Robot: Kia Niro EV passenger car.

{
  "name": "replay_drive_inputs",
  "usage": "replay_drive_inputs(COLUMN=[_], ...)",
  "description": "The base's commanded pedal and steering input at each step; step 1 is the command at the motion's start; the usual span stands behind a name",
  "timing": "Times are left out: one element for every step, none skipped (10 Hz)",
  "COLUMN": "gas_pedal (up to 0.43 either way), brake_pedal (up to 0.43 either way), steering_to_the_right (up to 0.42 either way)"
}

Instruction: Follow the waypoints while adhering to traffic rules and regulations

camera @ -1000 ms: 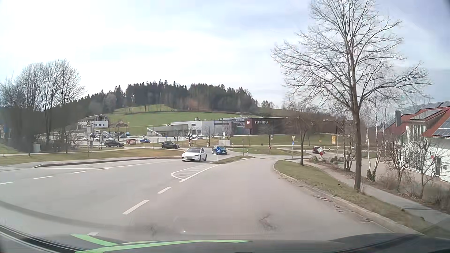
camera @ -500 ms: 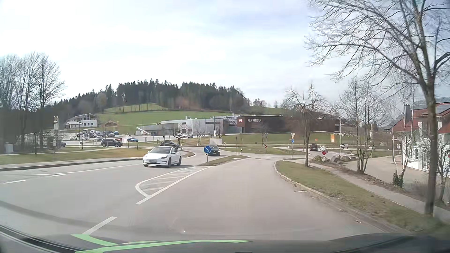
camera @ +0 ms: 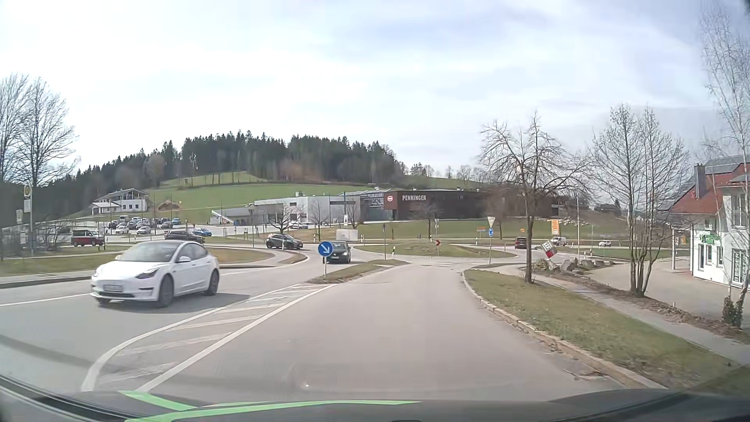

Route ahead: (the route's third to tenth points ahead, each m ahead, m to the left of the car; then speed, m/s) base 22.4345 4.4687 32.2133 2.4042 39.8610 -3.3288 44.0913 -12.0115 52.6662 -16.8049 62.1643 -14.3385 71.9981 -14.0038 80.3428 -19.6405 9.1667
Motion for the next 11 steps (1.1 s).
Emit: replay_drive_inputs(gas_pedal=[0.000,0.000,0.000,0.000,0.000,0.000,0.000,0.000,0.000,0.000,0.000], brake_pedal=[0.183,0.189,0.195,0.201,0.207,0.207,0.207,0.213,0.213,0.213,0.213], steering_to_the_right=[0.027,0.030,0.030,0.032,0.032,0.032,0.032,0.032,0.032,0.032,0.032])
